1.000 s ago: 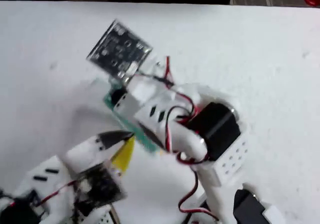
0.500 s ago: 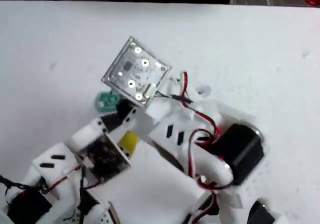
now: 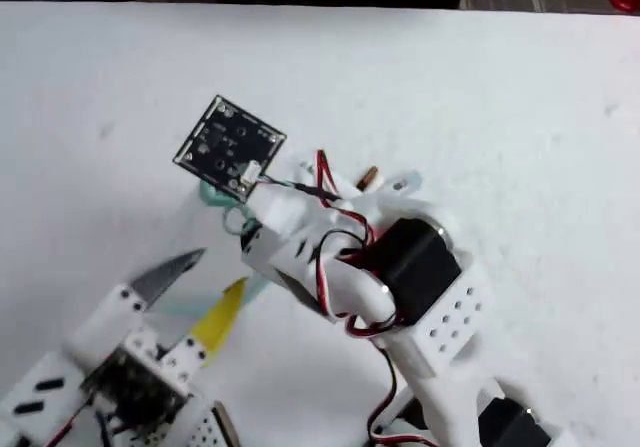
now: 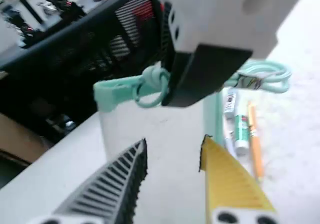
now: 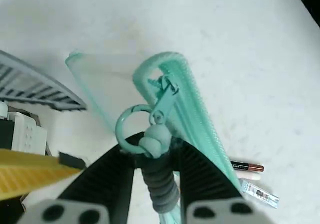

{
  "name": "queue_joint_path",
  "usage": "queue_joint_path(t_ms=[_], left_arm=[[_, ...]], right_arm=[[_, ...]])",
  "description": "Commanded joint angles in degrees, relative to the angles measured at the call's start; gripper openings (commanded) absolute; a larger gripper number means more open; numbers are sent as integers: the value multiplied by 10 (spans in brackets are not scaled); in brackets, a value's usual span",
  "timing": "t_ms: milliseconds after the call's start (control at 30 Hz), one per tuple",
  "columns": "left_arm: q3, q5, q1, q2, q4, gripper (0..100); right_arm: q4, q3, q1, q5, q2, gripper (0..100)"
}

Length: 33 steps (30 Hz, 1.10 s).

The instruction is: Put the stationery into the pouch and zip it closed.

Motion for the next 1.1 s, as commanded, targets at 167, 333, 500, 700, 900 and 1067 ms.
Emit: queue_joint_path(t_ms=[167,333,500,700,900,1067], left_arm=[[-64,-55,-64,-29,23,248],[-10,-53,-74,-29,-11,263],[60,-62,-76,-29,-64,277],[118,-100,-101,-29,-118,283],[150,-117,-102,-29,-142,285],[187,-124,-51,-29,-149,282]], right_arm=[[15,4,-2,6,-57,17],[15,39,-5,79,-101,17],[13,94,-5,116,-110,17],[12,98,-6,166,-116,17],[12,98,-6,223,-116,17],[-19,98,-2,226,-116,17]])
